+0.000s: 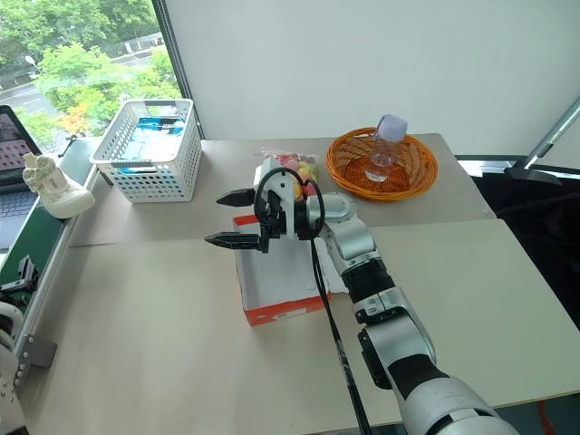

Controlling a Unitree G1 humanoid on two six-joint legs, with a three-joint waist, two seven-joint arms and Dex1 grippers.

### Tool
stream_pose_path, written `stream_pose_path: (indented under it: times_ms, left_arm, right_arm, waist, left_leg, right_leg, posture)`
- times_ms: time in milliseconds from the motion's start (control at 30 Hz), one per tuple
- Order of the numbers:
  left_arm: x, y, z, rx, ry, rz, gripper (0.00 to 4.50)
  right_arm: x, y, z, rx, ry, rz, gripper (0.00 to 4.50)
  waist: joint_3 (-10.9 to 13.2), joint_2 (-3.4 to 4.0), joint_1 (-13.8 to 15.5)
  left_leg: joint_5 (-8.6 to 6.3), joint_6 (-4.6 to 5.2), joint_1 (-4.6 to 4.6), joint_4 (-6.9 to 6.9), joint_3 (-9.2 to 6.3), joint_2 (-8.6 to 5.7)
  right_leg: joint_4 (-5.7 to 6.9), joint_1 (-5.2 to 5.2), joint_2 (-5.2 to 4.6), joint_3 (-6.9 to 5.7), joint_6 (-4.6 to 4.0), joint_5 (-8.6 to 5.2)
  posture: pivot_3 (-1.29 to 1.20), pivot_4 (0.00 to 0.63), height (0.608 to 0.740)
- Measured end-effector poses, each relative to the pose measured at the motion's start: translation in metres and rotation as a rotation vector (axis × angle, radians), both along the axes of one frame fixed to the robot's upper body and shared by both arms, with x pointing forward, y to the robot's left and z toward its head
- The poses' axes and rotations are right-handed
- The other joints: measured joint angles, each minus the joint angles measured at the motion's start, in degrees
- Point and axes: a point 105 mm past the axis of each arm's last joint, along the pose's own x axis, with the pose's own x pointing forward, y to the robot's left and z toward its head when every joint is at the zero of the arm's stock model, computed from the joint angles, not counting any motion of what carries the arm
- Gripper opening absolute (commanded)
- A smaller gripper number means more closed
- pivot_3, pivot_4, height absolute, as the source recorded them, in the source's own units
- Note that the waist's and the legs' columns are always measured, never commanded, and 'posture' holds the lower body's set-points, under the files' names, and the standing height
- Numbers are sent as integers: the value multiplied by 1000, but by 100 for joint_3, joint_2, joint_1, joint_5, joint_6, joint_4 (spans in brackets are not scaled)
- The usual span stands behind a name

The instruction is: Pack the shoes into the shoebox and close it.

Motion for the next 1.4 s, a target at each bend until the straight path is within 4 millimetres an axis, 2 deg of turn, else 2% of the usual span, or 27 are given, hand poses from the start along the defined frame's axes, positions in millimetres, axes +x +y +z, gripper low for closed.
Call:
stream_pose_path:
  times_ms: [133, 233, 300, 433, 633, 833, 933, 1133, 1233, 1267, 1400]
  left_arm:
    - [29, -6, 19, -48, -65, -7, 3864]
    - [43, -1, 38, -70, -107, 24, 3864]
    - [47, 3, 41, -100, -104, 53, 3864]
    - [49, 17, 27, -195, -48, 139, 3864]
    - [44, 27, 18, -296, 21, 234, 3864]
    - [31, 40, -8, -411, 89, 317, 3864]
    - [22, 46, -19, -439, 118, 350, 3183]
    - [20, 45, -21, -467, 92, 340, 1080]
    - [20, 41, -23, -476, 87, 335, 257]
    - [19, 41, -23, -480, 79, 334, 108]
    - [17, 41, -19, -472, 61, 344, 58]
  right_arm:
    - [1, -1, 1, -1, -4, -10, 4460]
    - [-1, -1, 3, 1, -12, -10, 4460]
    - [0, -4, 2, -2, -12, -20, 4460]
    - [1, -7, 0, -6, -3, -44, 4460]
    - [0, -9, -1, -4, -6, -53, 4460]
    - [2, -9, -1, -3, -8, -64, 4460]
    - [2, -9, 0, 0, -12, -67, 4500]
    - [2, -9, -1, -2, -18, -70, 4500]
    - [2, -9, -1, -8, -24, -72, 4500]
    - [2, -9, -1, -8, -26, -72, 4500]
    - [2, -9, -1, -10, -33, -74, 4500]
  waist:
    - [2, -16, 8]
    - [2, -22, -14]
    - [2, -22, -44]
    - [3, -24, -42]
    - [7, -34, -27]
    - [8, -37, -33]
    - [7, -37, -28]
    - [8, -36, -1]
    - [8, -37, -5]
    - [8, -37, -2]
    - [7, -38, 11]
  left_leg:
    - [5, 5, -3, 0, -2, 0]
    - [16, 22, -3, -1, -2, 1]
    - [19, 29, -1, -5, -1, 1]
    - [18, 26, -4, -13, -5, 2]
    - [8, 9, -5, -12, -6, 1]
    - [6, 5, -5, -12, -7, 1]
    - [2, -2, -4, -12, -6, 0]
    - [5, -41, 4, -15, -14, 2]
    - [9, -47, 5, -15, -14, 2]
    - [9, -48, 5, -15, -16, 3]
    - [11, -50, 2, -15, -18, 3]
  right_leg:
    - [0, 0, 2, -2, 2, 1]
    - [0, 0, 4, -1, 3, 2]
    - [1, -1, 3, 1, 3, 2]
    - [2, -6, 5, -3, 3, 2]
    - [1, -5, 3, -4, 3, 2]
    - [2, -6, 3, -6, 3, 2]
    - [2, -6, 0, -6, 3, 2]
    - [15, -2, 1, -18, -11, 8]
    - [15, -2, 2, -19, -13, 13]
    - [16, -1, 2, -22, -15, 13]
    - [12, 0, 2, -26, -14, 14]
  posture:
    - [0, 150, 740]
    - [0, 150, 740]
    - [0, 150, 740]
    - [0, 150, 740]
    - [0, 150, 740]
    - [0, 150, 740]
    - [0, 150, 740]
    - [0, 150, 740]
    - [0, 150, 740]
    - [0, 150, 740]
    - [0, 150, 740]
